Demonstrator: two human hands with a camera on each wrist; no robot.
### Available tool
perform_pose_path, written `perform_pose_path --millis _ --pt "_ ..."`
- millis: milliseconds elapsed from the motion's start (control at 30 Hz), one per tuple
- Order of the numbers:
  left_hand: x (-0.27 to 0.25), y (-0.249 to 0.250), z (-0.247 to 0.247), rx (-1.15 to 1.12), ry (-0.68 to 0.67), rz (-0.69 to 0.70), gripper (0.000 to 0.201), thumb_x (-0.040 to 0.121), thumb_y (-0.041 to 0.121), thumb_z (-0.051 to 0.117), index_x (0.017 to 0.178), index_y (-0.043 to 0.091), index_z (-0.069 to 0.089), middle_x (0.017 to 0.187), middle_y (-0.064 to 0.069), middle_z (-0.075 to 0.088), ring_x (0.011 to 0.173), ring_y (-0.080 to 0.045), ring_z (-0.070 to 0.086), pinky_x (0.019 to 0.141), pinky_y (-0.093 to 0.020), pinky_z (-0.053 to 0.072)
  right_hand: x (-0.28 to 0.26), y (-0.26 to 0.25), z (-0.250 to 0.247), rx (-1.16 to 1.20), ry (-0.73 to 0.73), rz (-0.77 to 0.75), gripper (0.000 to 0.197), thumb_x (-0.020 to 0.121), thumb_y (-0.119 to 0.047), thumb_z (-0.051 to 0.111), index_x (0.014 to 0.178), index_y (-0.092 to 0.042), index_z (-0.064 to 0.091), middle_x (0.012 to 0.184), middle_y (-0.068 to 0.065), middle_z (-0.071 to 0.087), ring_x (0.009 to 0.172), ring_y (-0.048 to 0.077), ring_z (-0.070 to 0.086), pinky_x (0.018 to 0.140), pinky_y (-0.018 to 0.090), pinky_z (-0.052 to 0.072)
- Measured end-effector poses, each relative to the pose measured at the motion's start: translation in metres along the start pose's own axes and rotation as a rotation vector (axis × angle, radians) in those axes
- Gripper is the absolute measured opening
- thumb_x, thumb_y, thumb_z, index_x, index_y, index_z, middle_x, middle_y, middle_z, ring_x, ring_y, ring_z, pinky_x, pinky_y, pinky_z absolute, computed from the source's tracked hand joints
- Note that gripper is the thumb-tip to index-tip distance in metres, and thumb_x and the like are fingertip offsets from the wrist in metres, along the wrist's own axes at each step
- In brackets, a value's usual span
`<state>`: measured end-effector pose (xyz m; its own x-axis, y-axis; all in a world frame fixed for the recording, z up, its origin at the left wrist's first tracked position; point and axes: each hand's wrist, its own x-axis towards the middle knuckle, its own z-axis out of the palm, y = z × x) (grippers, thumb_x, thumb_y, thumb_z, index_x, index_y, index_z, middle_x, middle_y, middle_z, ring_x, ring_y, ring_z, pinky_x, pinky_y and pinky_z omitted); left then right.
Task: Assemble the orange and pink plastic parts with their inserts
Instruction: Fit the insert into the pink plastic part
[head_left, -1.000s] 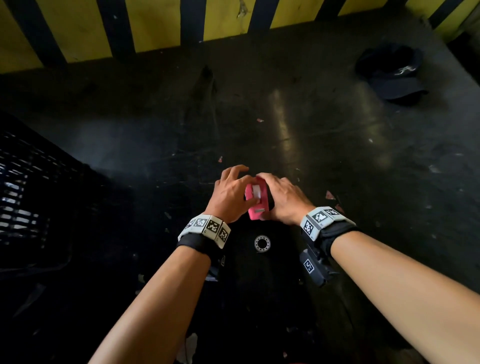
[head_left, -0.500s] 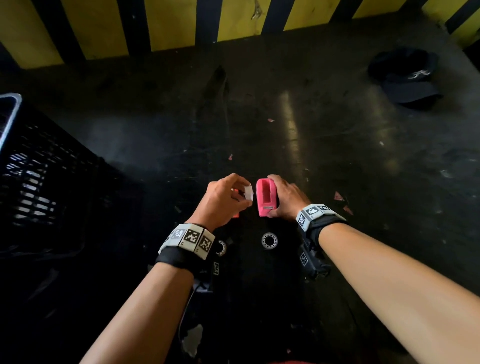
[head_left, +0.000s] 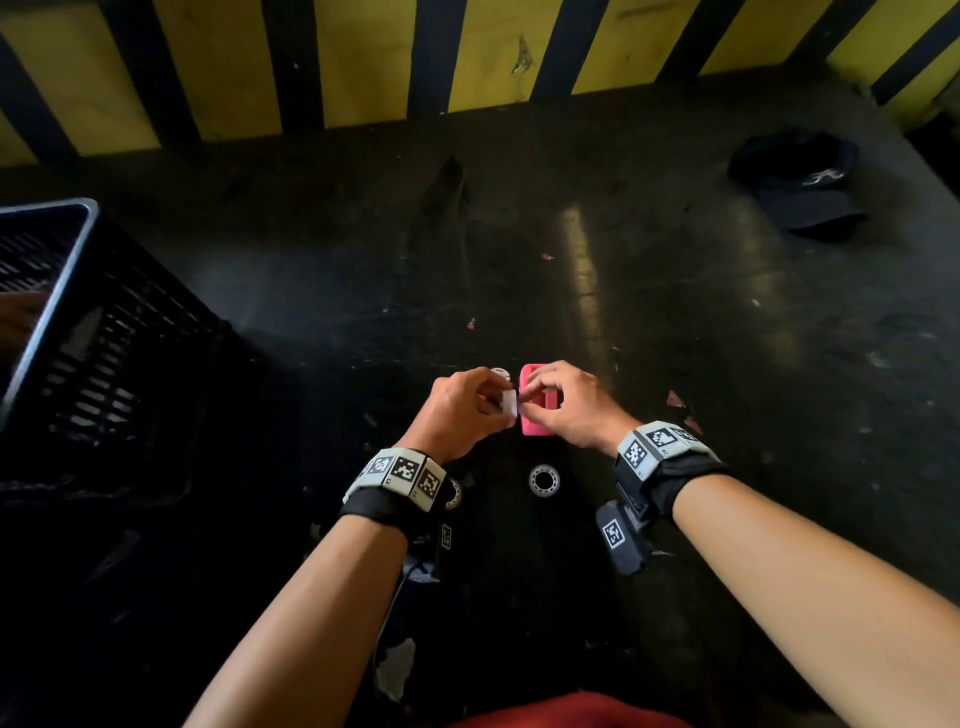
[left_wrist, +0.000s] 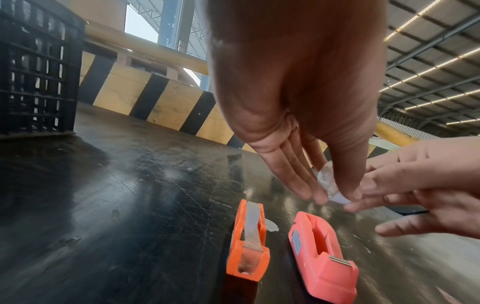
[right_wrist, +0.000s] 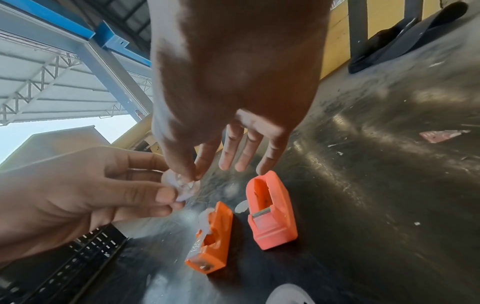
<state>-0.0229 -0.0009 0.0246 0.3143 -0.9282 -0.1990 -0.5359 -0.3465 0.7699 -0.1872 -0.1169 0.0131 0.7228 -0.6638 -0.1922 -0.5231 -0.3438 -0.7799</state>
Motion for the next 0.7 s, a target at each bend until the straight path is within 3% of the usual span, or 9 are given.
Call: perform_pose_path --millis 200,300,467,600,700 --pt "-0.006 -0.001 -0.003 0.032 -0.012 0.012 0.042 0.077 0.016 0.089 0.114 0.018 0.071 0.103 0.001 0.077 0.084 -0.008 0.076 0.074 -0.016 0.061 -0.003 0.0 0.002 0.011 -0.053 0.003 0.017 0.084 -0.026 0.08 0.097 -0.016 0.076 0.125 0.003 0.062 0.109 0.016 0.06 0.092 0.027 0.046" --pt "-0.012 -0.007 0.002 0.09 0.04 0.02 0.034 0.079 0.019 0.085 0.108 0.019 0.069 0.097 0.004 0.073 0.078 -0.013 0.07 0.074 -0.027 0.062 -0.005 0.009 -0.007 -0.006 -0.063 0.04 0.021 0.082 -0.036 0.081 0.09 -0.017 0.075 0.118 0.001 0.064 0.099 0.017 0.064 0.088 0.032 0.053" --pt "-0.032 -0.021 0.03 0.391 -0.159 -0.1 0.035 0.079 0.023 0.083 0.112 0.023 0.069 0.116 0.0 0.066 0.102 -0.02 0.069 0.089 -0.037 0.061 -0.013 0.026 -0.015 -0.097 -0.084 0.11 0.018 0.083 -0.027 0.081 0.091 -0.012 0.076 0.113 0.001 0.065 0.1 0.015 0.062 0.071 0.011 0.04" --pt "-0.048 -0.036 0.057 0.517 -0.195 -0.156 0.034 0.084 0.026 0.077 0.117 0.022 0.067 0.121 -0.006 0.064 0.112 -0.028 0.065 0.091 -0.042 0.058 -0.021 0.036 -0.006 -0.101 -0.1 0.129 0.018 0.082 -0.026 0.082 0.089 -0.011 0.074 0.11 0.001 0.065 0.1 0.016 0.063 0.069 0.01 0.039" --pt "-0.054 -0.041 0.066 0.592 -0.186 -0.172 0.046 0.084 0.033 0.077 0.127 0.024 0.062 0.125 -0.006 0.06 0.12 -0.03 0.058 0.096 -0.043 0.053 -0.027 0.041 -0.002 -0.091 -0.109 0.124 0.023 0.08 -0.031 0.084 0.086 -0.011 0.073 0.107 0.0 0.065 0.097 0.013 0.063 0.069 0.01 0.038"
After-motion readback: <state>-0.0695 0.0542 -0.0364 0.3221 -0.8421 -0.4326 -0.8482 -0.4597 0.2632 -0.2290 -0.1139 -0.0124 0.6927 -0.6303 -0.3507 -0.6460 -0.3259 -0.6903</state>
